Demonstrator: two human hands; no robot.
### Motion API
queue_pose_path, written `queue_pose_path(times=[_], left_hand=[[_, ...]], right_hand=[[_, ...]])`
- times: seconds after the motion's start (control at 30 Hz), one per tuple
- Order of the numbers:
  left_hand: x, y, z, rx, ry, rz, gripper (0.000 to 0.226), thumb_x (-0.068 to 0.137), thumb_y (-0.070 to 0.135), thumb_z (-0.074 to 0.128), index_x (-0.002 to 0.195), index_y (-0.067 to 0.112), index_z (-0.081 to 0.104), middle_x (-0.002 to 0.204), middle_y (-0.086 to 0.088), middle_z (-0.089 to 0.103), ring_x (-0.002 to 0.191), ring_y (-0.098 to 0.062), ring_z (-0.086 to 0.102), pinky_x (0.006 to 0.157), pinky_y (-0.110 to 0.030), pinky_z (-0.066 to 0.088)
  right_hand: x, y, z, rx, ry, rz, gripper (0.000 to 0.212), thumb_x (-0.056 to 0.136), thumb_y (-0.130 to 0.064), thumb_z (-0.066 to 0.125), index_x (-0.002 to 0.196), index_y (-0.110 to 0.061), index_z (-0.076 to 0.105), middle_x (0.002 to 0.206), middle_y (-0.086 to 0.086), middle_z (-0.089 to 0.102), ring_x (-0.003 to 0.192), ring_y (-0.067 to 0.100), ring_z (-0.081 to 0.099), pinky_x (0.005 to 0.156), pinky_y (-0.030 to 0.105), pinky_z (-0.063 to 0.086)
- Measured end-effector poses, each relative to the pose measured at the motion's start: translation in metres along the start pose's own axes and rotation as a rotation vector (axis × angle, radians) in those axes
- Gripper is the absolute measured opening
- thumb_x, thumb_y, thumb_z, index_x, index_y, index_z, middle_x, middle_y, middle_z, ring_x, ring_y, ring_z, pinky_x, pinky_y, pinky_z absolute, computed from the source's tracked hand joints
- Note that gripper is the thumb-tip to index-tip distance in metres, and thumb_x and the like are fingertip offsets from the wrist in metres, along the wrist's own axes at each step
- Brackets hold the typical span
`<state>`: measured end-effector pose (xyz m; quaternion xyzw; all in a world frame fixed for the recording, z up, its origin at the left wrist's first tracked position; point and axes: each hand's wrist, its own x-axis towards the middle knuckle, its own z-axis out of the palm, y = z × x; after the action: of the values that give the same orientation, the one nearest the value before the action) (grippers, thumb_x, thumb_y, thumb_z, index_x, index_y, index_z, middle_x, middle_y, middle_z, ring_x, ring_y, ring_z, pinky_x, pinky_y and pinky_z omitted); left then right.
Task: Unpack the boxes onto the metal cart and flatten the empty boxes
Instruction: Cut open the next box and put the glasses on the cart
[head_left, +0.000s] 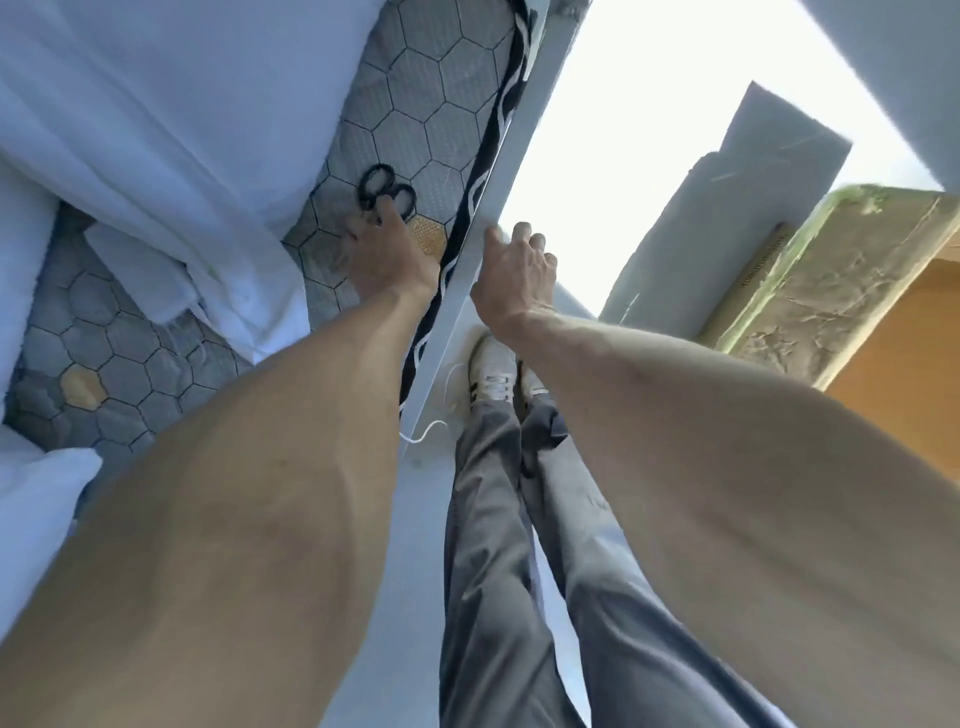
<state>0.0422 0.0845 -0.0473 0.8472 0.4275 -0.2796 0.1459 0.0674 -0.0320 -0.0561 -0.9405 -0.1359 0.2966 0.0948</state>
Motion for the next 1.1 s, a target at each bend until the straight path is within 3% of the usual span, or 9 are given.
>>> queue_pose_path(times=[0.2, 0.33, 0.5, 0.67, 0.8, 0.9, 1.0, 1.1], left_hand=[[0.001, 0.001, 0.010, 0.083, 0.068, 0.026, 0.067, 0.086, 0.010, 0.071, 0.140, 0.011, 0.033, 0.135, -0.024, 0.044, 0.113, -0.038, 0.055, 0.090, -0.047, 0.048], [0.001, 0.001, 0.012, 0.059, 0.088, 0.057, 0.044, 0.089, 0.006, 0.064, 0.126, 0.005, 0.041, 0.111, -0.021, 0.063, 0.103, -0.038, 0.061, 0.074, -0.045, 0.048], [-0.014, 0.021, 0.009, -0.043, 0.085, 0.044, 0.043, 0.084, 0.008, 0.066, 0.119, 0.008, 0.041, 0.089, -0.011, 0.058, 0.085, -0.032, 0.062, 0.069, -0.041, 0.052], [-0.018, 0.047, 0.009, -0.188, 0.126, 0.228, 0.025, 0.086, 0.005, 0.058, 0.109, 0.012, 0.052, 0.103, -0.008, 0.064, 0.090, -0.027, 0.065, 0.073, -0.038, 0.055], [-0.029, 0.080, 0.003, -0.136, 0.113, 0.404, 0.016, 0.095, 0.003, 0.051, 0.109, 0.006, 0.059, 0.103, -0.011, 0.063, 0.085, -0.023, 0.059, 0.065, -0.030, 0.043], [-0.044, 0.114, 0.004, -0.046, 0.041, 0.534, 0.023, 0.096, 0.003, 0.051, 0.115, 0.008, 0.064, 0.107, -0.013, 0.067, 0.093, -0.027, 0.064, 0.070, -0.030, 0.048], [-0.061, 0.152, 0.009, 0.048, -0.084, 0.606, 0.036, 0.092, -0.001, 0.052, 0.120, 0.014, 0.068, 0.109, -0.010, 0.072, 0.099, -0.029, 0.066, 0.080, -0.032, 0.052], [-0.089, 0.201, 0.021, 0.170, -0.202, 0.693, 0.042, 0.087, -0.003, 0.050, 0.116, 0.018, 0.072, 0.110, -0.005, 0.072, 0.103, -0.029, 0.064, 0.088, -0.035, 0.052]], right_hand=[[-0.002, 0.012, 0.008, 0.060, -0.028, 0.134, 0.045, 0.085, 0.002, 0.053, 0.128, -0.008, 0.053, 0.127, 0.020, 0.050, 0.120, 0.036, 0.048, 0.101, 0.046, 0.044], [-0.001, 0.020, 0.009, 0.143, -0.043, 0.301, 0.038, 0.087, -0.003, 0.056, 0.124, -0.009, 0.054, 0.123, 0.016, 0.052, 0.117, 0.033, 0.049, 0.097, 0.043, 0.046], [-0.003, 0.024, 0.006, 0.232, -0.050, 0.409, 0.037, 0.087, -0.006, 0.059, 0.124, -0.008, 0.053, 0.121, 0.016, 0.054, 0.115, 0.033, 0.051, 0.097, 0.043, 0.047], [-0.007, 0.034, -0.007, 0.327, -0.039, 0.510, 0.050, 0.088, -0.008, 0.063, 0.134, -0.012, 0.045, 0.125, 0.017, 0.052, 0.115, 0.034, 0.053, 0.096, 0.044, 0.049], [-0.011, 0.055, -0.018, 0.471, 0.013, 0.635, 0.063, 0.086, -0.008, 0.068, 0.140, -0.015, 0.036, 0.126, 0.018, 0.052, 0.115, 0.034, 0.054, 0.093, 0.043, 0.052], [-0.015, 0.079, -0.033, 0.545, 0.099, 0.639, 0.078, 0.084, 0.000, 0.063, 0.147, -0.021, 0.023, 0.133, 0.017, 0.044, 0.112, 0.033, 0.052, 0.086, 0.041, 0.053], [-0.018, 0.111, -0.049, 0.546, 0.175, 0.661, 0.092, 0.083, 0.006, 0.058, 0.153, -0.027, 0.009, 0.145, 0.015, 0.032, 0.117, 0.030, 0.047, 0.088, 0.038, 0.051], [-0.024, 0.156, -0.066, 0.524, 0.246, 0.694, 0.088, 0.082, 0.006, 0.057, 0.152, -0.027, 0.014, 0.141, 0.011, 0.034, 0.113, 0.029, 0.047, 0.086, 0.038, 0.048]])
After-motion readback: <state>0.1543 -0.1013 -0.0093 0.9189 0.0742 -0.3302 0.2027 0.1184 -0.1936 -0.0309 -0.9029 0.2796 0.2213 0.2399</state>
